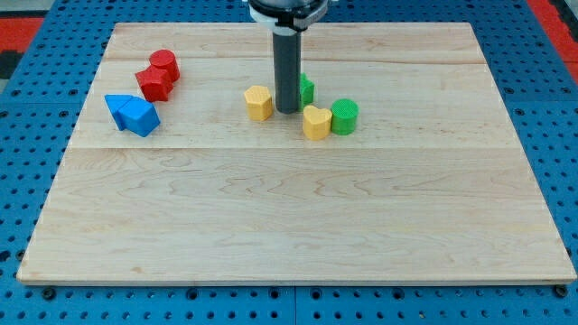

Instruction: Move the red star below the yellow hexagon

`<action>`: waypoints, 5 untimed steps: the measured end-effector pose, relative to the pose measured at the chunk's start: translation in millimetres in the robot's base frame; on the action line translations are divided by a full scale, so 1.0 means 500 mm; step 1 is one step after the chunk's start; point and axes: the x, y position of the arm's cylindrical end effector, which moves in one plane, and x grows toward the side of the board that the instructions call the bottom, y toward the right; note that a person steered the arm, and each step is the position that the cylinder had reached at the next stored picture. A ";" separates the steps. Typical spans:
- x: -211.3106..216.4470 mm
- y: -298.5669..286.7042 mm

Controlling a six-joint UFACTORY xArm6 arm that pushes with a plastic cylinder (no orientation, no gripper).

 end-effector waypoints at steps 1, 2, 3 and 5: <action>-0.020 0.016; -0.075 0.018; -0.136 -0.062; -0.241 -0.268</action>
